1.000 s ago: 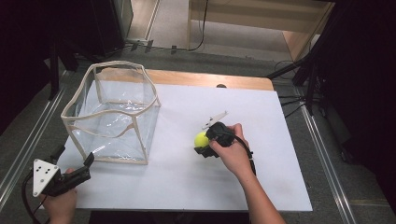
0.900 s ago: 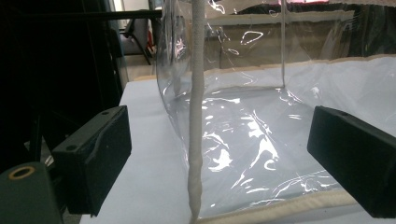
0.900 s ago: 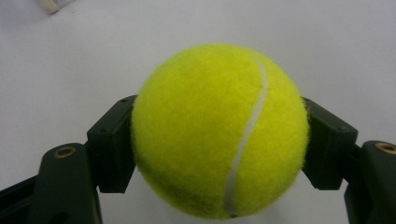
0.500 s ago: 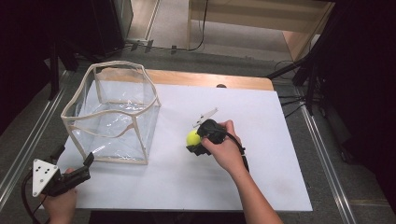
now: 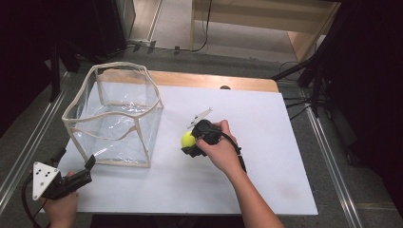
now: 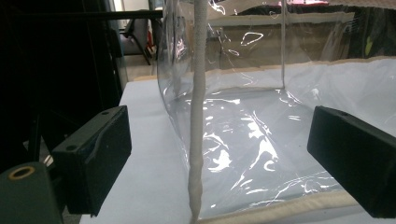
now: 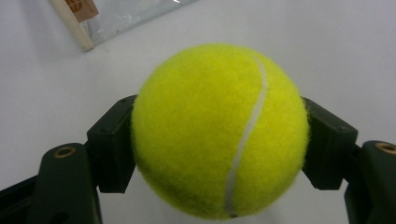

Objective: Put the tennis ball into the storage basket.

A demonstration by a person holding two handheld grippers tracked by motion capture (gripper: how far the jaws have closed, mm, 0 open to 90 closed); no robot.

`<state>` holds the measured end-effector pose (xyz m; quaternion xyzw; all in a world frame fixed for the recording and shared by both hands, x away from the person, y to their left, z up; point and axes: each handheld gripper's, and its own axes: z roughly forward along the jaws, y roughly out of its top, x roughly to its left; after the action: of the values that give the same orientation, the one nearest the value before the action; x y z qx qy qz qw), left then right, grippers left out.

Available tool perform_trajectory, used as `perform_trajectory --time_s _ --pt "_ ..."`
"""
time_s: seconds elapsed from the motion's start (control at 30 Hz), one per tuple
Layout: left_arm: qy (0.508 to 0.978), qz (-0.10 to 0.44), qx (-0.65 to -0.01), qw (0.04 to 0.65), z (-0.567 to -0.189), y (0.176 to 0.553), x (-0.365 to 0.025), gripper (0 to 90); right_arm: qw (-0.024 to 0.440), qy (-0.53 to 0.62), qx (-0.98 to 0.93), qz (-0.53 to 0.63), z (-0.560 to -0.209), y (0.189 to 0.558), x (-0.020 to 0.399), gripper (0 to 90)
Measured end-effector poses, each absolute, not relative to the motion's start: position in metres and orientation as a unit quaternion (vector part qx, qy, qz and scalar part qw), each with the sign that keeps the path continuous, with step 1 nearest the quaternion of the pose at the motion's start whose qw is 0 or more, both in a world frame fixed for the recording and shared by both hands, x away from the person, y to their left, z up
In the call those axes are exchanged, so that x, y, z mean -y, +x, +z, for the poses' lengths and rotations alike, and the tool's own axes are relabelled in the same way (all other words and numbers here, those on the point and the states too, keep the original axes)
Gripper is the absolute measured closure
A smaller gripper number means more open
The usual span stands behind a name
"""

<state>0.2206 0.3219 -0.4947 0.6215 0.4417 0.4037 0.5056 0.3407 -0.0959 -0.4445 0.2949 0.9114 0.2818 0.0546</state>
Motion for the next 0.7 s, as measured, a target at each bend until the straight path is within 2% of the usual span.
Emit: perform_trajectory --time_s 0.7 --pt "0.620 0.402 -0.442 0.508 -0.495 0.221 -0.323 6.8 0.045 0.270 -0.915 0.297 -0.436 0.347 0.068 23.8"
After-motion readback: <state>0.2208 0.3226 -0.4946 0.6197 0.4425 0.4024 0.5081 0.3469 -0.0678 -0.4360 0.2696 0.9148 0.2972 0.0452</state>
